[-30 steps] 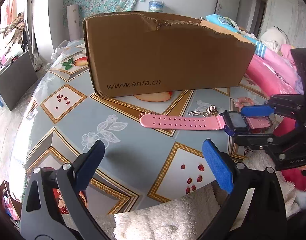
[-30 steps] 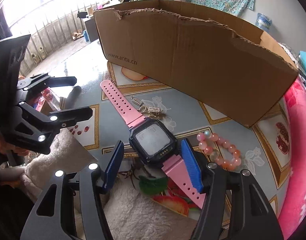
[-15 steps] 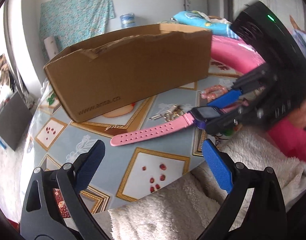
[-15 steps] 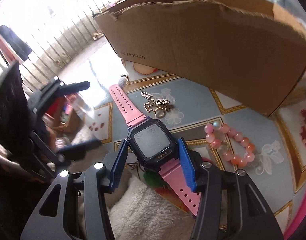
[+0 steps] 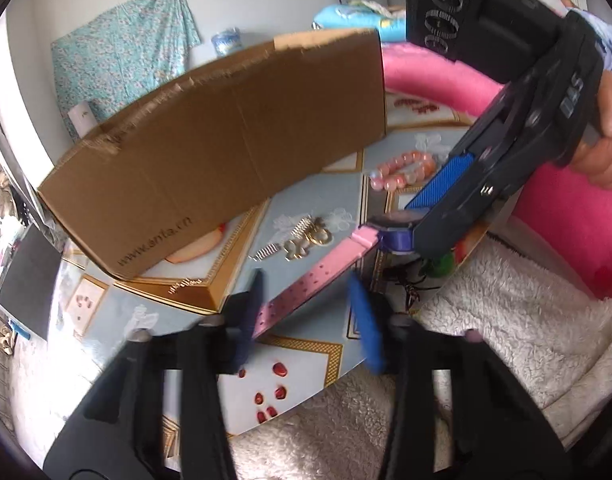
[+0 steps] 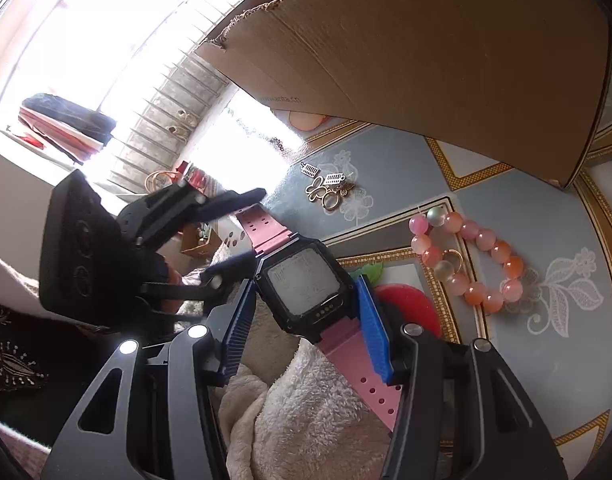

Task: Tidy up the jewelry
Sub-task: 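Lift the watch with the right gripper while the left gripper grasps its other strap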

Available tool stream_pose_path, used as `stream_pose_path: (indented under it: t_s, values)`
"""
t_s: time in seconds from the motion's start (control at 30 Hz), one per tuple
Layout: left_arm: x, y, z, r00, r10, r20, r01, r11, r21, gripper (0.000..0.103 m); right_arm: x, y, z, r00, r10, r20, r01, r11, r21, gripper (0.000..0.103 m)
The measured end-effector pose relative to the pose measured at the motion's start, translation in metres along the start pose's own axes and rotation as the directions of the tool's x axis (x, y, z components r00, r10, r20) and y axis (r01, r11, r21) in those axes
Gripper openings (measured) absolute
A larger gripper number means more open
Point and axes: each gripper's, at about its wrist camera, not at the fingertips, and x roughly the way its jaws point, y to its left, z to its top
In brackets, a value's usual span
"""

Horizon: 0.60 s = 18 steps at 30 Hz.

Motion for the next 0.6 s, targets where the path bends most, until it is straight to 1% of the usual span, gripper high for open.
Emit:
stream_pose_path:
  t_s: [0.07,0.13,0.17,0.2,0.23,0.27,0.3,0.33,0.37,0.5,0.6]
  values:
    - [0.001,0.005,0.001,0.999,-0.032,-0.01,0.032,0.999,-0.032,0.019,-0.002,-0.001,0.0,1.0,0.006,0.005,-0.006,1.0,0.001,0.05]
    - [0.002,0.012,0.003,0.996,-0.082,-0.024,0.08,0.993,-0.084,0.017,0.002,-0.002,-0.001,1.0,0.001,0.009,-0.001,1.0,-0.002,0.05]
    - [0.003,0.02,0.004,0.992,-0.125,-0.031,0.119,0.984,-0.132,0.016,0.002,0.0,-0.001,1.0,-0.013,0.011,0.013,1.0,-0.007,0.05]
    - [0.004,0.028,0.005,0.985,-0.17,-0.039,0.16,0.969,-0.189,0.015,-0.001,-0.002,-0.003,1.0,-0.029,0.013,0.029,0.999,-0.016,0.05]
    - [0.006,0.032,0.005,0.979,-0.198,-0.045,0.183,0.958,-0.22,0.014,0.001,0.002,-0.005,0.999,-0.042,0.015,0.042,0.999,-0.024,0.05]
    - [0.01,0.038,0.005,0.97,-0.235,-0.059,0.212,0.94,-0.267,0.013,0.004,0.009,-0.006,0.998,-0.057,0.017,0.057,0.998,-0.032,0.051]
    - [0.012,0.044,0.005,0.963,-0.263,-0.065,0.231,0.924,-0.306,0.011,0.003,0.012,-0.007,0.997,-0.074,0.019,0.075,0.996,-0.04,0.051]
    - [0.013,0.048,0.005,0.957,-0.281,-0.069,0.244,0.913,-0.326,0.011,0.002,0.015,-0.009,0.996,-0.088,0.021,0.089,0.995,-0.048,0.051]
    - [0.015,0.054,0.005,0.946,-0.315,-0.075,0.269,0.893,-0.362,0.011,0.001,0.017,-0.011,0.994,-0.108,0.024,0.109,0.992,-0.057,0.051]
    - [0.021,0.07,0.002,0.915,-0.397,-0.066,0.324,0.824,-0.465,0.01,-0.003,0.027,-0.018,0.979,-0.202,0.038,0.204,0.973,-0.103,0.051]
    - [0.024,0.073,0.001,0.907,-0.418,-0.057,0.339,0.801,-0.495,0.009,-0.004,0.034,-0.026,0.956,-0.288,0.057,0.293,0.946,-0.137,0.051]
